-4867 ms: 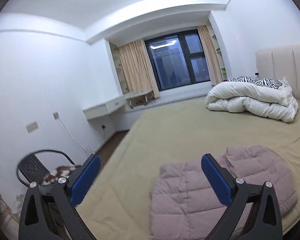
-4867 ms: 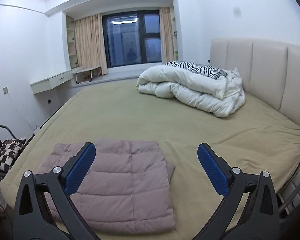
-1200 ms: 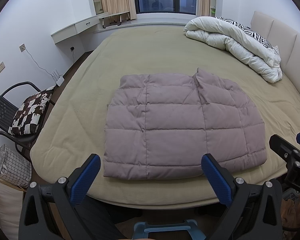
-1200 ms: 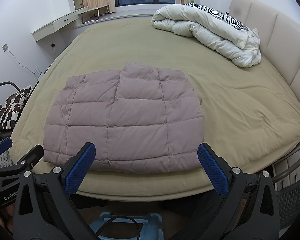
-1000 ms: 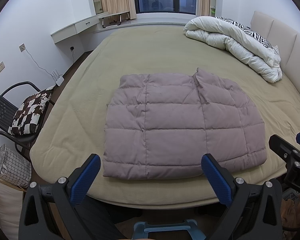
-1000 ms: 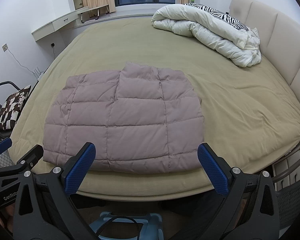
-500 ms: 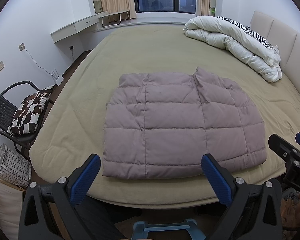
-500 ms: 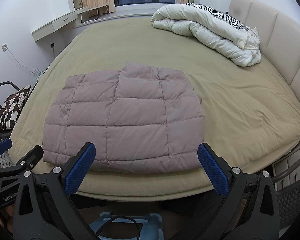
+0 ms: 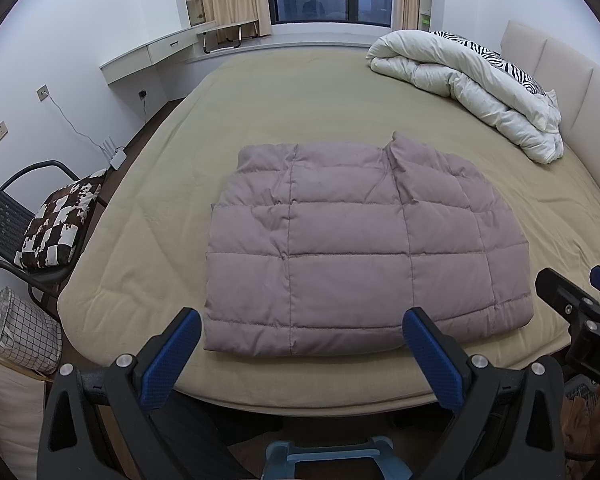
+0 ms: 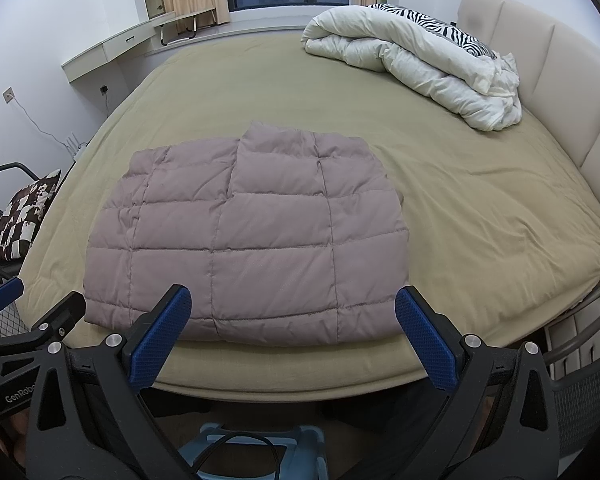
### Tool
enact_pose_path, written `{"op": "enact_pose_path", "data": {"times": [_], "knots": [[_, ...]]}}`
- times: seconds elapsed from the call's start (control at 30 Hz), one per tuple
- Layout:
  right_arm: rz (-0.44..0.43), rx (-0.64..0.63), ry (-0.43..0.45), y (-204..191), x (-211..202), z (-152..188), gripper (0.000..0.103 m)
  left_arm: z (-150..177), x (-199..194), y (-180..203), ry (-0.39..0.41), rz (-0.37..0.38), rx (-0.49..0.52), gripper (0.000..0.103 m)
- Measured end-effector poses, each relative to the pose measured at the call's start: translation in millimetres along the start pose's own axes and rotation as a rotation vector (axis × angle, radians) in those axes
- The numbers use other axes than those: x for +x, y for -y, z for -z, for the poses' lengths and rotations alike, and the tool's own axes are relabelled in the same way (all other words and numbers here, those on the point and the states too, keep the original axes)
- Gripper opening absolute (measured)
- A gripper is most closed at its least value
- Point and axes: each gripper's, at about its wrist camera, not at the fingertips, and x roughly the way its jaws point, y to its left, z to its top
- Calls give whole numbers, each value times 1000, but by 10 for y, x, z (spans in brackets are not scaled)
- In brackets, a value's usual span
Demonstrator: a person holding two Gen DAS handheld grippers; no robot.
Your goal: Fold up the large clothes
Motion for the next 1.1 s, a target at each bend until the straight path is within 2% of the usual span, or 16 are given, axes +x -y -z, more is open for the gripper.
{"op": "enact_pose_path", "data": {"times": [1.1], "knots": [[2, 2, -11, -14, 60, 54, 103, 33, 37, -15, -10, 3, 3, 103]]}}
